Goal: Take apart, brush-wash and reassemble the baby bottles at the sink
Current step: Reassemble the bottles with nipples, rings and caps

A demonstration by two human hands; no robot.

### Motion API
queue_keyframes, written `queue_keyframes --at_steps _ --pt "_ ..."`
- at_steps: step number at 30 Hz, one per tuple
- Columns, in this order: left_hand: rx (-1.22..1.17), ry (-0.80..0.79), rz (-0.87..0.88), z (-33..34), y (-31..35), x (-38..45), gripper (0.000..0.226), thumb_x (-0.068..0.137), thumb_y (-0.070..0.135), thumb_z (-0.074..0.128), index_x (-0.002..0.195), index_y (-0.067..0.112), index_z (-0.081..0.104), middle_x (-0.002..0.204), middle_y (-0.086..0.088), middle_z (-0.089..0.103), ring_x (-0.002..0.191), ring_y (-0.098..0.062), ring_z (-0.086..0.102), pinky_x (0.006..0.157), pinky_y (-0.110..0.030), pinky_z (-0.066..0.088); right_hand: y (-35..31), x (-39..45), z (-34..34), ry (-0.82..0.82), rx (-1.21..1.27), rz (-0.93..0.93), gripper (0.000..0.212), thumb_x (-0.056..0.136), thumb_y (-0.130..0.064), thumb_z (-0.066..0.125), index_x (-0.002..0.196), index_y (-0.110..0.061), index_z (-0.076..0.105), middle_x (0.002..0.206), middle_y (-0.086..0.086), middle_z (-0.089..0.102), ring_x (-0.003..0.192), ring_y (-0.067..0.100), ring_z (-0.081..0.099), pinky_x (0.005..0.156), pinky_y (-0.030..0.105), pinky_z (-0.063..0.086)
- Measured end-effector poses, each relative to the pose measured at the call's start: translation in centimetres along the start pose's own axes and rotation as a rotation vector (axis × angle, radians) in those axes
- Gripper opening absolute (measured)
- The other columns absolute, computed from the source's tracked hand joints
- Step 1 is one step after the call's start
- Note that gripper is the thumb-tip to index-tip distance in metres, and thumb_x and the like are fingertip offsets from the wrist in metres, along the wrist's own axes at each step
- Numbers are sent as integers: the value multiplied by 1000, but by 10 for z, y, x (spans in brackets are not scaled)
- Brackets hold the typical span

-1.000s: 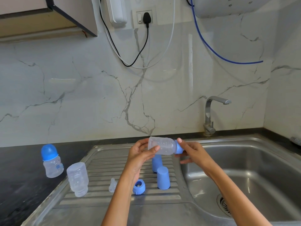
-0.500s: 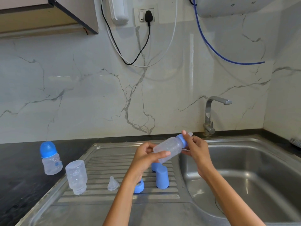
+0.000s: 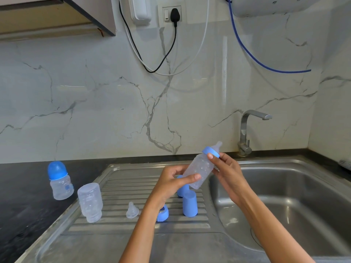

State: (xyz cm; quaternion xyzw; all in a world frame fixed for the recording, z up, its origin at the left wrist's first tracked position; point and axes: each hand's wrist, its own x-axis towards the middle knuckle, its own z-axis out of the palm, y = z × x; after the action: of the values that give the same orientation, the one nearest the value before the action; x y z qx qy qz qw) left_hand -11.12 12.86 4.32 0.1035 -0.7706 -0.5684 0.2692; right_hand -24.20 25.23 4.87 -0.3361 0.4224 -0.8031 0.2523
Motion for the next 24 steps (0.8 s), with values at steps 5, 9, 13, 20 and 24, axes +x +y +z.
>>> queue_keyframes --at_steps 5,9,13,20,24 --pt "31 12 -6 -4 -2 0 23 79 24 76 98 11 75 96 -3 75 86 -10 67 81 -23 51 -8 2 -6 -158 154 64 44 90 -7 55 132 2 50 132 11 61 116 23 60 91 27 54" --pt "71 -1 43 -3 -4 1 29 76 26 79 102 15 74 99 0 74 95 -14 68 86 -27 51 -6 0 -5 -62 32 32 42 79 -15 73 118 -5 61 111 9 70 105 24 64 81 23 56" --pt "110 -15 59 2 -6 3 33 71 36 80 100 21 75 95 5 75 89 -7 67 82 -22 51 1 -1 1 82 -107 15 49 71 -26 75 112 -4 61 97 7 69 93 19 66 72 23 54" --pt "62 10 49 -8 -5 3 27 78 25 77 103 16 74 99 1 74 93 -11 67 84 -24 51 -9 -2 -6 -87 -74 -13 42 81 -14 64 122 -4 61 115 5 70 106 16 65 94 26 51" --pt "141 -25 91 -2 -7 4 40 70 46 77 100 20 75 97 -1 74 93 -16 68 85 -34 53 0 0 -5 91 -137 23 48 71 -24 76 109 2 64 91 7 70 87 17 65 80 28 50"
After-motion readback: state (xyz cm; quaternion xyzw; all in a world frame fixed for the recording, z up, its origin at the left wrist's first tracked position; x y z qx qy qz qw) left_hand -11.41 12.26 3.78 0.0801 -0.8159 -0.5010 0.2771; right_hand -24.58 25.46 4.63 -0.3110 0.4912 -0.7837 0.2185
